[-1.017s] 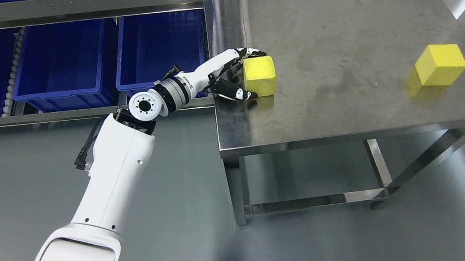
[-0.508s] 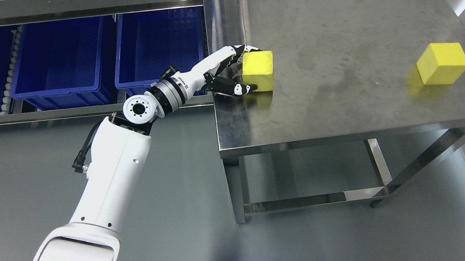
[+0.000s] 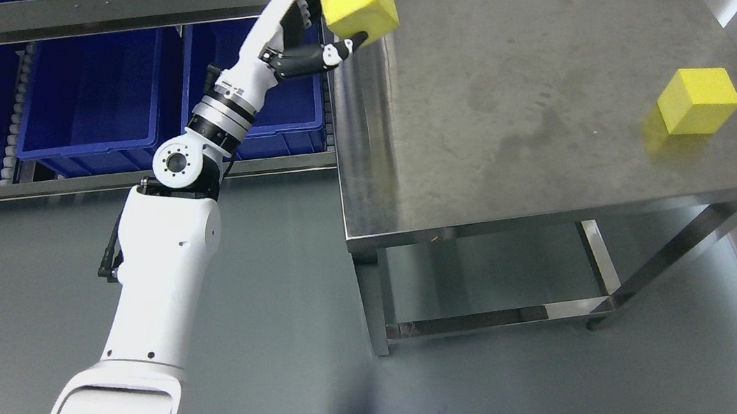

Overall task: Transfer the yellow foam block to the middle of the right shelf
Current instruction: 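Lift the yellow cube up off the steel table with the left hand, then carry the held cube while turning toward the blue bin shelf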

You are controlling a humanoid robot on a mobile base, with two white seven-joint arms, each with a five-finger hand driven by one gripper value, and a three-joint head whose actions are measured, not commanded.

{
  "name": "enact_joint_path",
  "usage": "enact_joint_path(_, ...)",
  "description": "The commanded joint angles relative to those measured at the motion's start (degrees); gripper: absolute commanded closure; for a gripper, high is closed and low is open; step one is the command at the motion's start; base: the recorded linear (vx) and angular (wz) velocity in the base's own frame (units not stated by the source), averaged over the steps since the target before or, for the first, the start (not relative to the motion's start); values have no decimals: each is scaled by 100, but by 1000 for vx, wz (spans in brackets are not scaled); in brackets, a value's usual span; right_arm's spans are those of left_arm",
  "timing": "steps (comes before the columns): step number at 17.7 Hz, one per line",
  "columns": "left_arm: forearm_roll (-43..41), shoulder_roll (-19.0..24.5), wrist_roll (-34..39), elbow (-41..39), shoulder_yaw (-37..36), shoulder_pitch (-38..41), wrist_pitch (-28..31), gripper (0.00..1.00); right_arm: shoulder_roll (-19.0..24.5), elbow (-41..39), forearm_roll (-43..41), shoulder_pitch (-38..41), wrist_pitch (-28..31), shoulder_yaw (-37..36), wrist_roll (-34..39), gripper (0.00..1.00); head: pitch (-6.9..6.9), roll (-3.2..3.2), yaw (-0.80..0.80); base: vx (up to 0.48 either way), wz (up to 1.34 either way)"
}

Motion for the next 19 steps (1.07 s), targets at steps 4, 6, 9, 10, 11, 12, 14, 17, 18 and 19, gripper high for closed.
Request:
enact_joint_path(4, 471, 98, 1932, -3272, 1322, 1783, 1047, 52, -100, -100, 18, 9, 4, -8, -4, 0, 0, 0, 0, -6, 158)
enact_joint_path(6, 471, 98, 1932, -3696, 1313, 2223, 1268, 52, -100, -100, 18, 9, 4, 1, -4, 0, 0, 0, 0, -5, 421)
enact_joint_path(9, 480, 98, 1906, -4074, 1269, 2733, 1295, 53, -100, -100, 18, 9, 4, 1, -4, 0, 0, 0, 0, -12, 699)
enact_joint_path(10, 489, 98, 1897, -4145, 1252, 2944, 1287, 53, -100, -100, 18, 9, 4, 1, -4, 0, 0, 0, 0, -19, 830)
enact_joint_path(11, 498, 98, 1889, -4163, 1208, 3076, 1269, 53, -100, -100, 18, 9, 4, 1, -4, 0, 0, 0, 0, -11, 806)
enact_joint_path(12, 506, 98, 1871, -4172, 1129, 3208, 1217, 53, -100, -100, 18, 9, 4, 1, -4, 0, 0, 0, 0, -11, 806)
enact_joint_path(14, 506, 98, 1871, -4172, 1085, 3349, 1094, 53, -100, -100, 18, 9, 4, 1, -4, 0, 0, 0, 0, 33, 397)
enact_joint_path(17, 506, 98, 1871, -4172, 1093, 3368, 1093, 53, -100, -100, 18, 9, 4, 1, -4, 0, 0, 0, 0, 62, 263)
enact_joint_path(18, 506, 98, 1871, -4172, 1093, 3368, 1093, 53, -100, -100, 18, 9, 4, 1, -4, 0, 0, 0, 0, 69, 328)
enact_joint_path(19, 506, 98, 1871, -4172, 1093, 3368, 1102, 53, -100, -100, 18, 9, 4, 1, -4, 0, 0, 0, 0, 68, 459)
